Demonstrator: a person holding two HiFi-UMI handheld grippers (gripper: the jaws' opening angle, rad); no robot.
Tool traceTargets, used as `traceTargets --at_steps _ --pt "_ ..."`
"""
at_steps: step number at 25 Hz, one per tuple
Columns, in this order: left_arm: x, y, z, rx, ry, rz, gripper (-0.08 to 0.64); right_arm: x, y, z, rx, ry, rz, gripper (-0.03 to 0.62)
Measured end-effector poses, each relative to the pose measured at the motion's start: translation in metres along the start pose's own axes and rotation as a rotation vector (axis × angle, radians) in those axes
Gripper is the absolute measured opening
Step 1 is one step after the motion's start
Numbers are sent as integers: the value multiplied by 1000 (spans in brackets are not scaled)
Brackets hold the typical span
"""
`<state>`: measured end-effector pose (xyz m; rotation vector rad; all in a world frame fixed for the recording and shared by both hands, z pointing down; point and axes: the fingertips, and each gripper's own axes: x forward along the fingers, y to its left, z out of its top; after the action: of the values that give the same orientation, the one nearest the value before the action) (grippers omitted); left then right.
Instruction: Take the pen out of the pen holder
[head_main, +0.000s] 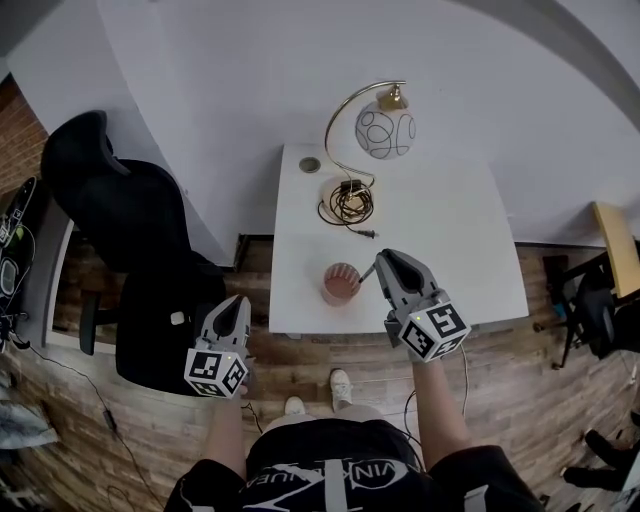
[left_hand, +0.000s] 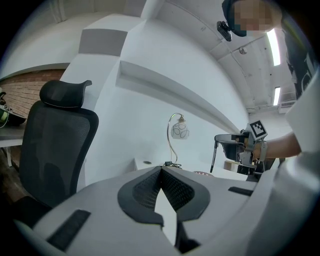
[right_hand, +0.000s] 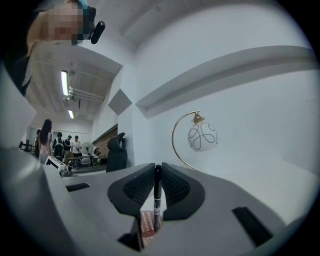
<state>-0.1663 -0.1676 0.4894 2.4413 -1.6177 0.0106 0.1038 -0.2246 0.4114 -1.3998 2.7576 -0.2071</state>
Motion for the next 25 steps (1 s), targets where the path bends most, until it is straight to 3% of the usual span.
traceTargets --at_steps 25 --pt "6 -5 17 14 -24 -22 12 -51 -25 -4 0 -20 -130 52"
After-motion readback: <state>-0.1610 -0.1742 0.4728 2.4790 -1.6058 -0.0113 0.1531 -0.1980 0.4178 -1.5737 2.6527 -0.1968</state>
